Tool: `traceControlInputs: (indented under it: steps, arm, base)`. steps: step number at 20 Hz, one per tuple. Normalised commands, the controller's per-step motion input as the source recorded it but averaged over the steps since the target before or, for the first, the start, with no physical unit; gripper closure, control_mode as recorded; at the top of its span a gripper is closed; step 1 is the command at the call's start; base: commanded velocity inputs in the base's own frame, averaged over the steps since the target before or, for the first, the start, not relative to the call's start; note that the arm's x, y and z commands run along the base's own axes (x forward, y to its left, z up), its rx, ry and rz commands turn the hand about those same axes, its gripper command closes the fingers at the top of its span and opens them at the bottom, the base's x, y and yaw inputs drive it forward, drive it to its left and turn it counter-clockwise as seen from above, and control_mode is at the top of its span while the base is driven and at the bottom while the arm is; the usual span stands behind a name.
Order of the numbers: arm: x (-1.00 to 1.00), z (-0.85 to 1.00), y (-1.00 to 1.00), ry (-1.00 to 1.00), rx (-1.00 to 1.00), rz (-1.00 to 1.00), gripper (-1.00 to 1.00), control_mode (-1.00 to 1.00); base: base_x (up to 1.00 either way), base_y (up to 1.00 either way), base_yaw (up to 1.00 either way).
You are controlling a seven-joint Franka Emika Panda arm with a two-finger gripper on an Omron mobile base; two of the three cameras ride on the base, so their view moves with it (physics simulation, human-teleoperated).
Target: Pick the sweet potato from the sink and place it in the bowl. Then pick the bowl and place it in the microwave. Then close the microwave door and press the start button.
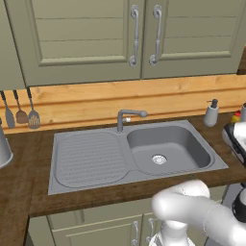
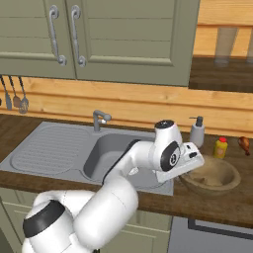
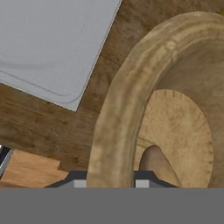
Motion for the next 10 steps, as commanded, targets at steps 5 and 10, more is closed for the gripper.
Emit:
traceControlInputs:
  steps: [5,10]
  arm:
    - [-0.47,1.0,0.37,-0.05,-0.05,0.04,1.0,-1.0]
    - [-0.35,0.97,0.65,-0.01,0.0,0.1,1.0,-1.0]
  base:
    - [0.0,0.0,0.0]
    - [0.0,0.0,0.0]
